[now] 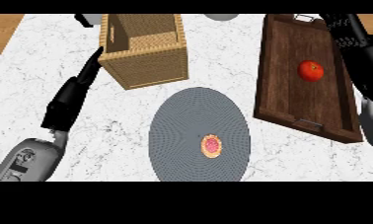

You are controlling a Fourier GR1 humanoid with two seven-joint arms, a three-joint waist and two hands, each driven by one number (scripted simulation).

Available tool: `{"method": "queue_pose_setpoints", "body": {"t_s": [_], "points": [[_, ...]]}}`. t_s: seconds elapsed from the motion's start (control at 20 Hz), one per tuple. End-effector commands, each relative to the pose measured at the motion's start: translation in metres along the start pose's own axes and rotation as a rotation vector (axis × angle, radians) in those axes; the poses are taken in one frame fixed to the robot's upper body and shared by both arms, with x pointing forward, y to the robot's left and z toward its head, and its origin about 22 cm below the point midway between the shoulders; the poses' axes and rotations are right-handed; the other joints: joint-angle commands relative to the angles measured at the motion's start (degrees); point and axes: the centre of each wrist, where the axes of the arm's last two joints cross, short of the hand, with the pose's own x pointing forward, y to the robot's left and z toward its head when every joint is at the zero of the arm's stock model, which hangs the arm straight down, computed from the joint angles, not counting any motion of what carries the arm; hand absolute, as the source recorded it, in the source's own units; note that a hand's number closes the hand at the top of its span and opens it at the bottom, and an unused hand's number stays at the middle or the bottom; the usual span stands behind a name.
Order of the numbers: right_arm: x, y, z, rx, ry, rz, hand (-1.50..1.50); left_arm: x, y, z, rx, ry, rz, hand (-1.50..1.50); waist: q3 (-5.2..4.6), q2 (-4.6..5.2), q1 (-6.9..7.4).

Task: Pick the cupcake from the placemat and place it in the basket

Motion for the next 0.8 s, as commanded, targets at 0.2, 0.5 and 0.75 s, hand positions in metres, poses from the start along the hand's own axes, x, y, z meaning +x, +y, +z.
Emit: {"method": "queue_pose_setpoints", "body": {"t_s": [0.2,0.5,0.75], "points": [[-0.015,0.07,-0.02,0.137,-0.129,-0.506,1.5,-0.019,0.018,0.001,0.123,0.163,0.142,0.0,0.22,-0.65,5.05],[0.022,0.172,0.001,0.585,-0.434,-0.168,-1.5,-0.033,0.029,0.01,0.132,0.287,0.227,0.0,0.03,-1.78,3.66],[0.069,0.26,0.025,0.446,-0.392,-0.177,-1.5,-0.043,0.039,0.008,0.169,0.309,0.237,0.0,-0.04,-2.16,1.51]]}}
